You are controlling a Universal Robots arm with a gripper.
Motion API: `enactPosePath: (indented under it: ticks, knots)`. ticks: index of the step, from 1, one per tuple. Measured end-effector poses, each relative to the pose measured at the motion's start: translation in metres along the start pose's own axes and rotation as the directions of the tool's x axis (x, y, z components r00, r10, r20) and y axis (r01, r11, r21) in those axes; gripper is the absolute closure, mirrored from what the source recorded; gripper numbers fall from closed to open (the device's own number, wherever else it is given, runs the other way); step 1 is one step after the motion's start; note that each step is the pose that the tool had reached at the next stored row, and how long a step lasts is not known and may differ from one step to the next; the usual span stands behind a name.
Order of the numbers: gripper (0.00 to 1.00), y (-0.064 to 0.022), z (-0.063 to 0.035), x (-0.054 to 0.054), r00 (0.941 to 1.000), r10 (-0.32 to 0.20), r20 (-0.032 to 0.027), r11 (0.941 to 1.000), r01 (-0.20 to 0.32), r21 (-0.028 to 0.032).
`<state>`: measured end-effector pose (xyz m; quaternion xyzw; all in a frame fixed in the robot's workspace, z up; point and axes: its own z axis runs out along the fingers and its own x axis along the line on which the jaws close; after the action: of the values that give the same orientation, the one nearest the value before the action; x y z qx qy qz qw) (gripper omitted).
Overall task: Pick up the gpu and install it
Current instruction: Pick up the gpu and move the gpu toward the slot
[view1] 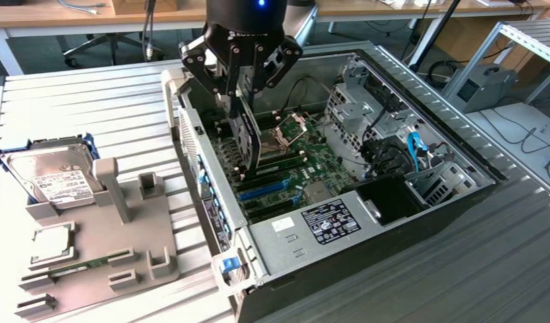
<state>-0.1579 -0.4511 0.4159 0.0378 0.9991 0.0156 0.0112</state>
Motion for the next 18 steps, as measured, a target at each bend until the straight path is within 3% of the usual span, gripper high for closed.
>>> enactPosePath:
  ticks: [18]
  knots:
    - [0.74, 0.0004, 0.0024, -0.0065, 1.0, 0.0, 0.0, 1.0, 0.0, 0.0]
